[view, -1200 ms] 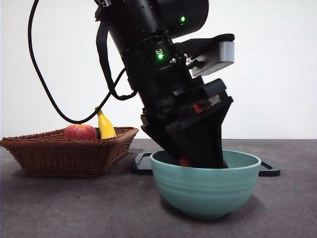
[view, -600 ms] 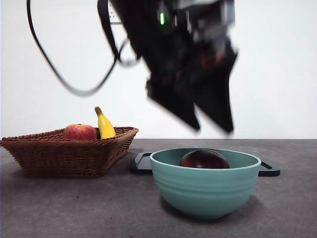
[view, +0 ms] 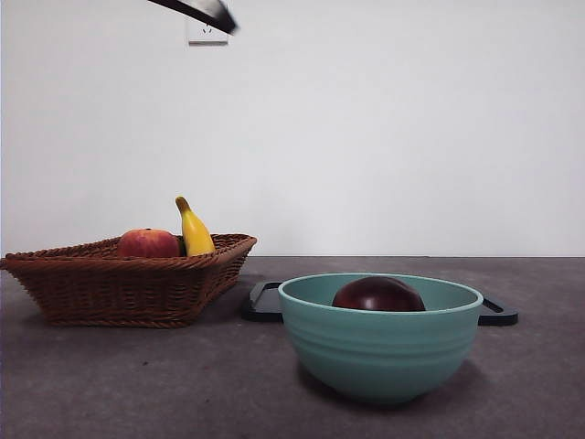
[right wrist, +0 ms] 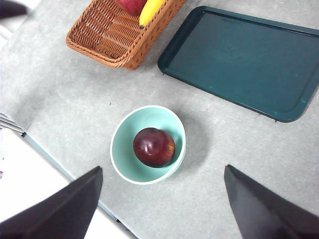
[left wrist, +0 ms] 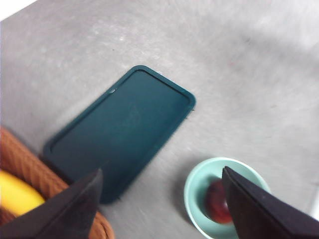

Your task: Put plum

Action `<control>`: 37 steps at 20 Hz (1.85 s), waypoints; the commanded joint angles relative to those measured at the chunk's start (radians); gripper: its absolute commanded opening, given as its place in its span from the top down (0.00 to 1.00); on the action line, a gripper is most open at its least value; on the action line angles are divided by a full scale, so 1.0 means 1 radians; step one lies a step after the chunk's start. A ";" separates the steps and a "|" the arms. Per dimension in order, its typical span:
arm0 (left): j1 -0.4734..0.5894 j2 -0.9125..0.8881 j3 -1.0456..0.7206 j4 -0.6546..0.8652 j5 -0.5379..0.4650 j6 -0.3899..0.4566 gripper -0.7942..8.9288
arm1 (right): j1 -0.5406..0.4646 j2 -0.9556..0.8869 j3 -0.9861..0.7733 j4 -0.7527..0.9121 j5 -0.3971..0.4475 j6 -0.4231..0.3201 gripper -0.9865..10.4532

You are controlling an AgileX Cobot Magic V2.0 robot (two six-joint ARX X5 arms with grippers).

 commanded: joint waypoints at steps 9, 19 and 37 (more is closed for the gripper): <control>0.205 -0.064 0.011 -0.463 0.446 0.089 0.52 | 0.004 0.004 0.019 0.022 -0.001 0.010 0.57; 0.203 -0.064 0.011 -0.518 0.446 0.111 0.53 | 0.043 0.057 -0.003 -0.003 -0.001 0.023 0.57; 0.203 -0.064 0.011 -0.514 0.446 0.111 0.53 | 0.366 0.513 -0.279 0.623 0.300 0.215 0.68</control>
